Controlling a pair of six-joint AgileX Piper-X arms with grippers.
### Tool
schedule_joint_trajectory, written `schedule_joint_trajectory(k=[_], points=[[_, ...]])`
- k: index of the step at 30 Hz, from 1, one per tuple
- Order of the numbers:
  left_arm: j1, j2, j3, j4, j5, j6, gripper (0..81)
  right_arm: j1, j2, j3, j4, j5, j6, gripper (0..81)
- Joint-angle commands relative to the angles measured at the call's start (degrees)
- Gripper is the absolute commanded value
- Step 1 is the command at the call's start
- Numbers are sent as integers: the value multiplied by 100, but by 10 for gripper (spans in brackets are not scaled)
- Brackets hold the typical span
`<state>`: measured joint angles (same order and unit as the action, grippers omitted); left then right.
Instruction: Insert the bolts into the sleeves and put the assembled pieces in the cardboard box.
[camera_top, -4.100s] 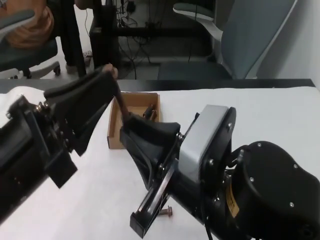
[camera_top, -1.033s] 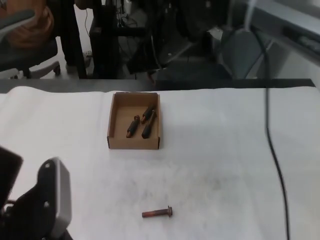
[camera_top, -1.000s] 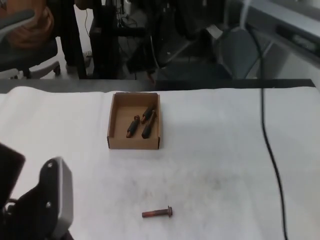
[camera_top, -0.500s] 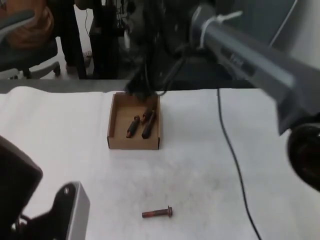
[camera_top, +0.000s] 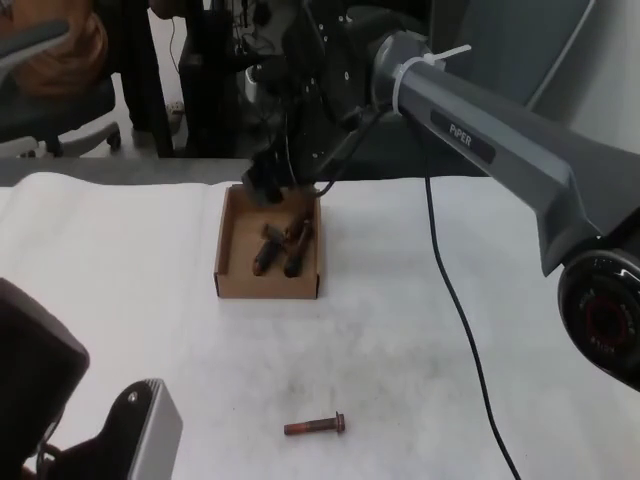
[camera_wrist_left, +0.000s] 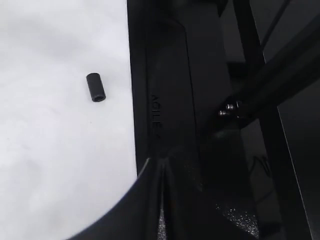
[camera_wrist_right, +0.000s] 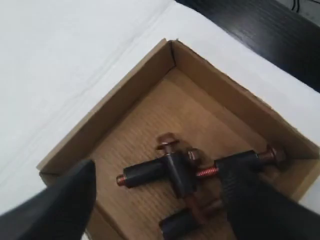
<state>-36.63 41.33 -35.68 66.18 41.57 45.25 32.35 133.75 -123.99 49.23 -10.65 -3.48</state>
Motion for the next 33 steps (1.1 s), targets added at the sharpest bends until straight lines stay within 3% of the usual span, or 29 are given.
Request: schedule_joint_trajectory(k=[1,10,11,12,16,17,19,22,26,30,33], points=[[-23,10,-84,-121,66,24,18,-41,-125,-67,123,-79,90,700],[-23,10,-84,-460,66,24,4,-55,-890,-67,719,-255,-4,700],[-23,10,-84,-566,66,24,32,-64,-1046,-67,761,-255,-66,700],[-23,10,-84,-634,34,24,83,-70,-1185,-67,819,-242,-103,700],[-23,81,-84,-1078,-547,-310,470,-70,-1929,-67,1124,-207,-236,700],[-23,157,-84,-1213,-663,-419,532,-70,-2119,-67,1200,-207,-267,700],[-23,372,-84,-1351,-711,-466,526,-58,-2464,-54,1313,-224,-321,700],[-23,831,-84,-1566,-715,-451,456,-25,-3051,18,1295,-261,-454,700],[-121,1539,-84,-1936,-693,-404,455,-28,-3796,269,1400,-261,-534,700],[-632,2023,-84,-2359,-672,-419,455,-14,-4621,978,1439,-261,-596,700],[-1267,2309,-84,-2726,-696,-703,455,-14,-5354,1746,1197,-252,-625,700]])
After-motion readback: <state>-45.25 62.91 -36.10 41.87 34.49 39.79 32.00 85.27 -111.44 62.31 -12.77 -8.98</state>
